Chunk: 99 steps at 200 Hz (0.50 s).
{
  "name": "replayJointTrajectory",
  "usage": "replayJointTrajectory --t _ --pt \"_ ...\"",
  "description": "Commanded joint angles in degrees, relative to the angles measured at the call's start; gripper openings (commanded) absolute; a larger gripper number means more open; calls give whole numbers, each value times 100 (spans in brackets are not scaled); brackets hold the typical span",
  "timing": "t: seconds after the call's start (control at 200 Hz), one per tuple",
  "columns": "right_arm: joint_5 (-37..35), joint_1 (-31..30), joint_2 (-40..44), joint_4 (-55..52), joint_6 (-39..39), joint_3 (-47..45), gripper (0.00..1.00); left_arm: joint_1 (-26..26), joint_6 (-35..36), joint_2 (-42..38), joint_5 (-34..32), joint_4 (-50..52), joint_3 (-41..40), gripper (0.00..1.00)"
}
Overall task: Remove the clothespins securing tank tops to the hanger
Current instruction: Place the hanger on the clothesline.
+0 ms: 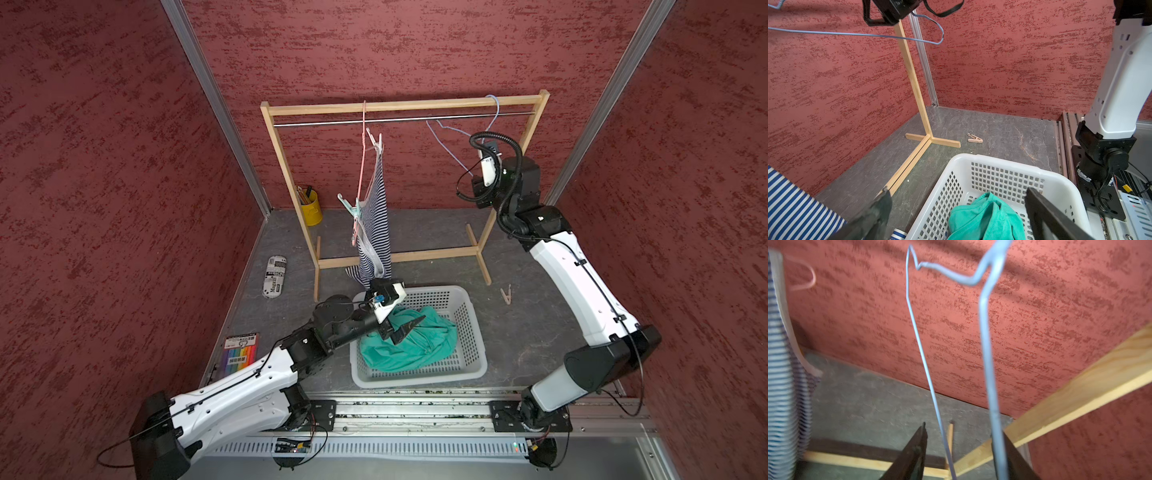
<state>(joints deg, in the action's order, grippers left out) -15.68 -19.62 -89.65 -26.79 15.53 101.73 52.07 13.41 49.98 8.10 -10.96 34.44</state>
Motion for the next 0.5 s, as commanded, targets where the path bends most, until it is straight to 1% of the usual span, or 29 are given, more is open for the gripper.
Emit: replayJointTrajectory --t 0.0,0.075,0.125,0.14,0.26,0.386,0.491 --pt "144 2 369 816 -77 -287 70 -31 -182 -4 -134 229 234 100" --pt "253 2 542 970 -41 -486 83 -51 -313 -74 -299 390 345 100" --pt "293 2 606 1132 -23 -654 95 -80 -430 -140 -400 595 455 100" --pt "299 2 771 1179 -9 -707 99 -91 -455 -165 -419 659 485 100" --pt "320 10 1115 1701 42 -1177 99 -191 -505 -346 -587 1079 655 100" --pt "458 19 1272 1884 43 -1358 99 -328 -537 -569 -622 1439 829 100" --pt "417 20 1524 2189 -35 -1580 99 -467 -632 -710 -600 1948 1120 100"
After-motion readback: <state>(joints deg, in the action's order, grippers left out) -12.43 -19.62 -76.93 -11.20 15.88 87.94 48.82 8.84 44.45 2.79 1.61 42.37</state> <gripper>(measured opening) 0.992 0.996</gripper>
